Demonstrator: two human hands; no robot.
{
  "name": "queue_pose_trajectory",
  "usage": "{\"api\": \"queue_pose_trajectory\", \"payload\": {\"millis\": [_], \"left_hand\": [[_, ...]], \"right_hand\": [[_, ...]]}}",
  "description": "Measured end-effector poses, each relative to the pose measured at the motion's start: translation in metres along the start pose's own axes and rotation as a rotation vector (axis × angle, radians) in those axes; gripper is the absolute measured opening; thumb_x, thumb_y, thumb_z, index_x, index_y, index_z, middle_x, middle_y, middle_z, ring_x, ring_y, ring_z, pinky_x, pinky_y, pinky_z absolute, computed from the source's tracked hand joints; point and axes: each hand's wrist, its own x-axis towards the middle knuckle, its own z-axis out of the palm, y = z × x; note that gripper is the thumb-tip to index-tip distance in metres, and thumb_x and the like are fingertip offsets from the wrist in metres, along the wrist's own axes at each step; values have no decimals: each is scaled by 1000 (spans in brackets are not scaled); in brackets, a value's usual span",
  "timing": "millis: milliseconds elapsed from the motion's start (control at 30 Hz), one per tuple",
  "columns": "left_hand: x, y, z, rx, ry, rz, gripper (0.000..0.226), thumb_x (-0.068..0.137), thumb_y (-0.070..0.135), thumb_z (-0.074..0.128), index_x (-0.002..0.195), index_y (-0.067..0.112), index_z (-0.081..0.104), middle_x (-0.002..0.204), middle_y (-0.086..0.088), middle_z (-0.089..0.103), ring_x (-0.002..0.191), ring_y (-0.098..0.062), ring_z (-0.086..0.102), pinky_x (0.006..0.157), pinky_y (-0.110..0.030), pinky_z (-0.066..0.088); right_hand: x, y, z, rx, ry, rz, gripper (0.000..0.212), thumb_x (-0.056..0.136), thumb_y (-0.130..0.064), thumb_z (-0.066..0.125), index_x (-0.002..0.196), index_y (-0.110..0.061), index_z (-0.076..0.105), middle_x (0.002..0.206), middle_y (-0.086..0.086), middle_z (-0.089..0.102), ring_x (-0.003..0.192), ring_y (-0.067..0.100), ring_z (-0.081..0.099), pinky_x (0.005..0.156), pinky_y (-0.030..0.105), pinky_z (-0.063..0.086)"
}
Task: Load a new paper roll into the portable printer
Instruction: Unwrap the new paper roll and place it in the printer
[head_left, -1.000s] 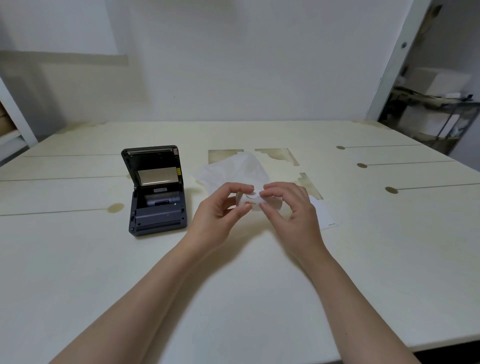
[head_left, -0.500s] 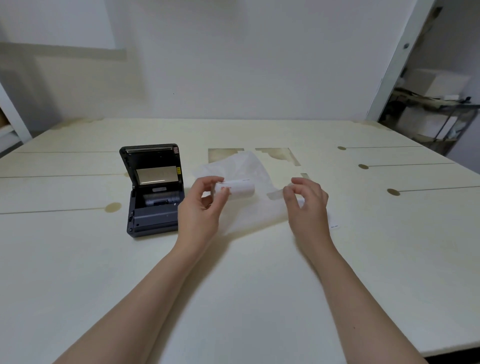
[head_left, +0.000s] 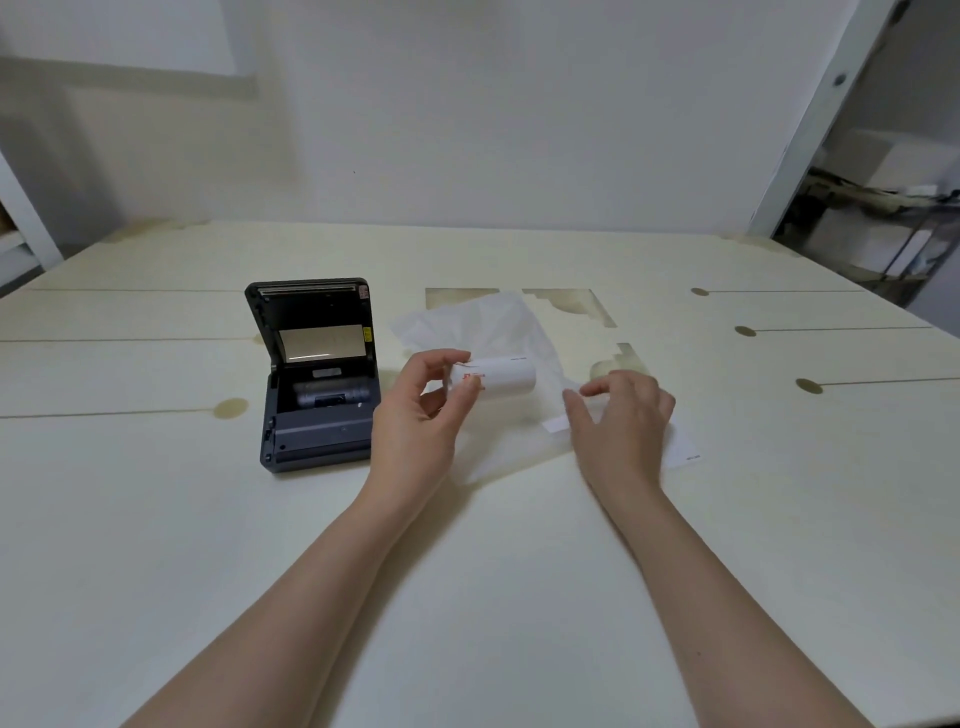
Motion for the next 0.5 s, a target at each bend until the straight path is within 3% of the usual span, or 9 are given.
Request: {"api": "queue_pose_trajectory", "payload": {"millis": [133, 233, 333, 433, 500], "left_hand": [[-3, 5, -3, -91, -20, -41, 17, 93, 20, 64, 109, 21, 67, 95, 12, 67, 82, -10, 71, 91, -46, 56], [-6, 14, -7, -146, -48, -46, 15, 93, 16, 63, 107, 18, 68, 91, 9, 67, 80, -6, 69, 85, -31, 59], [-8, 23, -14, -177, -101, -29, 16, 94, 16, 62, 109, 18, 67, 100, 0, 67, 83, -7, 70, 82, -25, 57], [-11, 31, -27, -164, -150, 9, 19, 93, 15, 63, 111, 21, 66, 110, -8, 67, 88, -10, 71, 86, -27, 56], [-15, 33, -39, -156, -166, 36, 20, 93, 12, 63, 109, 24, 66, 112, -5, 67, 93, -13, 71, 92, -33, 55]], "right_hand": [[-8, -13, -9, 307, 192, -110, 18, 90, -27, 58, 98, -14, 68, 117, 6, 59, 116, 26, 46, 96, 28, 37], [-18, -32, -22, 596, -2, -172, 26, 92, -33, 50, 108, -20, 67, 116, -2, 58, 110, 11, 56, 89, 17, 45], [-28, -45, -29, 712, -261, -198, 27, 94, -31, 55, 120, -30, 58, 125, -3, 58, 104, -1, 59, 81, 8, 45], [-36, -53, -27, 818, -359, -188, 38, 94, -11, 62, 123, -34, 54, 124, -2, 60, 105, 7, 62, 85, 23, 53], [-41, -62, -25, 934, -400, -124, 41, 95, -9, 60, 128, -31, 49, 121, 2, 61, 102, 13, 66, 84, 32, 57]]}}
